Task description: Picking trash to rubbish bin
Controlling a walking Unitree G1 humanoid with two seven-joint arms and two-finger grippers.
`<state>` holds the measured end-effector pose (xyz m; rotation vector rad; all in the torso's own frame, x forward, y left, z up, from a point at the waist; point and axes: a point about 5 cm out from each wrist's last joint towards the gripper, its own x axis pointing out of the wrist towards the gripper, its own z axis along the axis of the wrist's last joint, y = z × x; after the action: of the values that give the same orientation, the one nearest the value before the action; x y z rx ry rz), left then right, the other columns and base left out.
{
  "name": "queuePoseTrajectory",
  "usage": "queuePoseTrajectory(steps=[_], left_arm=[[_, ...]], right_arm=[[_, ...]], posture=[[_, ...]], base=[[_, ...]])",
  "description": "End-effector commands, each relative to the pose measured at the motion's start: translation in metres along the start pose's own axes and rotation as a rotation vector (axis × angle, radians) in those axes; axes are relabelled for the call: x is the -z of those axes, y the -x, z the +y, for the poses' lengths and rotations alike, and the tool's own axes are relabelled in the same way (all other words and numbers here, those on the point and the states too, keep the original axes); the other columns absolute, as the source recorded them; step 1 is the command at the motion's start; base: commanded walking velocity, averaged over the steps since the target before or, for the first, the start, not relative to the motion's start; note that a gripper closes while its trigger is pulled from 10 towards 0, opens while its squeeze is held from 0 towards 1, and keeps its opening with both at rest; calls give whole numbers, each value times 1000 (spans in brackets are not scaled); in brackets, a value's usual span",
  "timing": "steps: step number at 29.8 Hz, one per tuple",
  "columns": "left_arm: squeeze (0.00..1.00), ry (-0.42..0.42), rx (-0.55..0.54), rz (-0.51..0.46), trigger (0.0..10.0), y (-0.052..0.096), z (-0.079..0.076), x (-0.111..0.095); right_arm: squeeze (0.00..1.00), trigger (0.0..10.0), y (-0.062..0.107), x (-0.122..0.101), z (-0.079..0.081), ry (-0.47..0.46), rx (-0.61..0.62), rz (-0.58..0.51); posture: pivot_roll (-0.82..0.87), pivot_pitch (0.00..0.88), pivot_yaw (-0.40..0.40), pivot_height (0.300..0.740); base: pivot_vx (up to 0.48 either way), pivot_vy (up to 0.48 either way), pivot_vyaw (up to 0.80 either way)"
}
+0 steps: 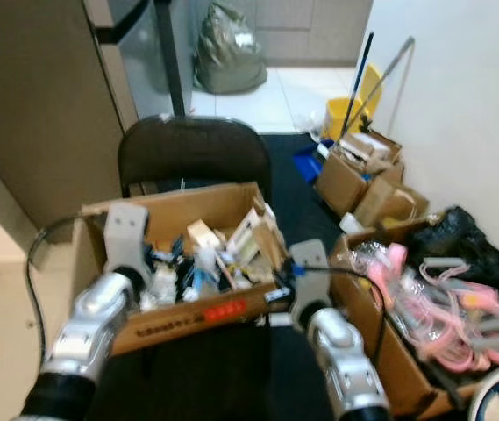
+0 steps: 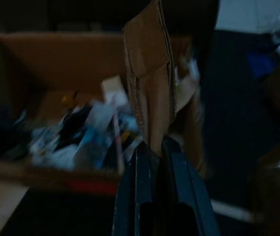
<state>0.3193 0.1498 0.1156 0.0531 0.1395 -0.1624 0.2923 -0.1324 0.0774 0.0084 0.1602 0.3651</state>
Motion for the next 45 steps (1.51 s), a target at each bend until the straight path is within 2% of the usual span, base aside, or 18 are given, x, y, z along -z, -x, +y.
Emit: queuePoseTrajectory(steps=[1, 17, 21, 26, 31, 37, 39, 42, 45], left_arm=[[0, -5, -3, 15, 10000, 3, 2, 4], [0, -7, -7, 12, 10000, 4, 4, 5], [0, 1, -8, 2, 10000, 4, 4, 5], [0, -52, 37, -7, 10000, 3, -2, 2], [0, -42, 41, -4, 10000, 4, -3, 3], [0, -46, 203, 11, 10000, 7, -11, 5], [0, -81, 328, 71, 10000, 11, -17, 10], [0, -116, 387, 88, 10000, 15, -17, 13], [0, -148, 548, 192, 10000, 33, -10, 22]], right_arm=[[0, 10000, -1, 1, 3, -12, -7, 2], [0, 10000, -4, 0, 5, 7, -44, 1], [0, 10000, -5, 0, 5, 17, -45, 4], [0, 10000, -5, -2, 2, 16, -47, -4], [0, 10000, -6, -2, 2, 23, -50, -3], [0, 10000, -10, -6, 5, 64, -93, -13], [0, 10000, -12, -9, 6, 82, -130, -16], [0, 10000, -13, -10, 7, 88, -162, -8], [0, 10000, -22, -7, 20, 211, -334, 58]], posture=[[-40, 64, -28, 740], [-34, 47, -32, 740], [-39, 48, -28, 740], [-34, 48, -34, 740], [-39, 45, -30, 740], [-45, 42, -25, 740], [-42, 42, -27, 740], [-37, 36, -28, 740], [-37, 41, -26, 740]], base=[[364, 0, 0], [352, 0, 0], [0, 0, 0], [0, 0, 0], [0, 0, 0], [0, 0, 0], [0, 0, 0], [0, 0, 0], [0, 0, 0]])
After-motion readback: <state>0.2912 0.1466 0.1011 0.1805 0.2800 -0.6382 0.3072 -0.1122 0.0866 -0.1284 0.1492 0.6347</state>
